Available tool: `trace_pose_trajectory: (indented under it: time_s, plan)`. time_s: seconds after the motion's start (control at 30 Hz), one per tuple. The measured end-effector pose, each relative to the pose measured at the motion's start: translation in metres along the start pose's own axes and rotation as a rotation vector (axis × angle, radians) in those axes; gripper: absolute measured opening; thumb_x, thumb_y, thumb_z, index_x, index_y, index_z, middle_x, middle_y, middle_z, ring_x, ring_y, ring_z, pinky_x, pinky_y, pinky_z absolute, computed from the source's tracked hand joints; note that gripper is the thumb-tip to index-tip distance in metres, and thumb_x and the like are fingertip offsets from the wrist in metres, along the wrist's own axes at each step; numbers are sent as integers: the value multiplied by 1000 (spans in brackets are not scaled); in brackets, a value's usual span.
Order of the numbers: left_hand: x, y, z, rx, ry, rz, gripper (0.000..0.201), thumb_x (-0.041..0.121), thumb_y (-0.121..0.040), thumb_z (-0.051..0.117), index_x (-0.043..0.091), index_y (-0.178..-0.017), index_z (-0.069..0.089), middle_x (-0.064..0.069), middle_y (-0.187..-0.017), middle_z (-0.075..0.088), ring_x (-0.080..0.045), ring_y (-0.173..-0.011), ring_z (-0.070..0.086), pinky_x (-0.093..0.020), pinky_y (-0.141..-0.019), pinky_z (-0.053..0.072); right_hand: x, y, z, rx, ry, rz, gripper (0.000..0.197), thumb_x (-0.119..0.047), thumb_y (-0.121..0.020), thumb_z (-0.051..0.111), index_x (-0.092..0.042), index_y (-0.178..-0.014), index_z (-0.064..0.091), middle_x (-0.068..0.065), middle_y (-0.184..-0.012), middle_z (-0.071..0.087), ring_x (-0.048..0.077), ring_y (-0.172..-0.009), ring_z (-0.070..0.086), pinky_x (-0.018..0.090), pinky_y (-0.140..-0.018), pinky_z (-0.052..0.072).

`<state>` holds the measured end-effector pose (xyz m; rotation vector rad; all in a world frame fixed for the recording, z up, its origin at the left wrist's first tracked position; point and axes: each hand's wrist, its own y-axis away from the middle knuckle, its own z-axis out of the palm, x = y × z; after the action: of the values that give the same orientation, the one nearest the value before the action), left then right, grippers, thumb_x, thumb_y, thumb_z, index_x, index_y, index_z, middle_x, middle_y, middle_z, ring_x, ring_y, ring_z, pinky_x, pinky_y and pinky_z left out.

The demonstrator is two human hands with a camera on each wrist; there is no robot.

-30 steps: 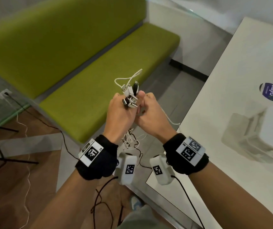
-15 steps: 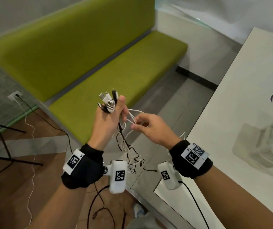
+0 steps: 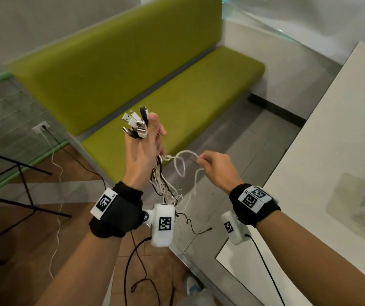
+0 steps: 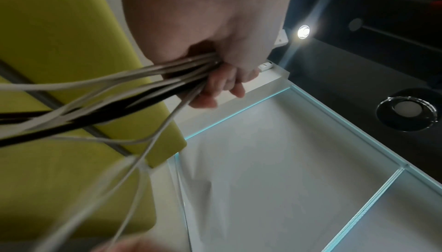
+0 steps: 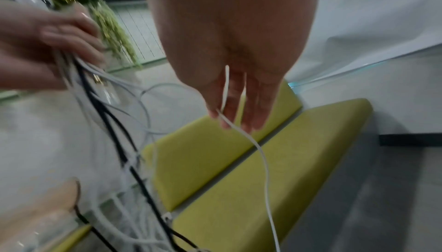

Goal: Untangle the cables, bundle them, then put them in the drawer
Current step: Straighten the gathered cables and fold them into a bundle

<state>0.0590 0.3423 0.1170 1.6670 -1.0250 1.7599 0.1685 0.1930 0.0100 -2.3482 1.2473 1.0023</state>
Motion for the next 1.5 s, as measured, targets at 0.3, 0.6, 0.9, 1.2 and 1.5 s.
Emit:
trace_pose_trajectory:
  time_s: [0.3, 0.6, 0.9, 1.2, 1.5]
  plan:
    - [1, 0, 2, -59, 79, -36, 49, 44, -99, 42, 1, -79, 51, 9, -51, 30, -11, -45, 20, -29, -45, 16, -7, 10, -6, -72, 95, -49, 60, -22, -94, 60, -17, -149, 36, 10, -145, 48, 25, -129, 50, 37, -109, 38]
    - [7, 0, 26, -88, 83, -46, 43, 37, -102, 38, 1, -82, 51, 12, -44, 38, -4, -41, 25, -21, -43, 23, -33, 22, 16, -113, -486, -128, 11, -17, -95, 63, -19, -88, 72, 1, -82, 75, 10, -79, 72, 27, -78, 57]
    - [13, -6, 28, -85, 65, 6, 44, 34, -102, 41, 1, -76, 52, 11, -46, 36, -6, -42, 25, -23, -44, 21, 1, 19, 14, 51, -249, 76, 15, -10, -86, 66, -22, -77, 67, -5, -73, 73, 10, -72, 68, 24, -73, 53]
    - [2, -12, 35, -169, -29, 54, 50, 54, -93, 47, 13, -67, 58, 8, -45, 34, -15, -41, 29, -28, -47, 25, -9, 11, -14, -82, 61, 17, 75, -16, -87, 59, -11, -153, 23, 14, -138, 50, 27, -126, 49, 31, -103, 39]
    - [10, -17, 50, -167, 25, 69, 46, 41, -100, 44, 7, -71, 56, 4, -45, 33, -11, -40, 29, -24, -45, 26, -2, 12, 3, -33, 87, -131, 42, -2, -93, 53, -18, -131, 59, 7, -116, 60, 23, -100, 61, 28, -90, 45]
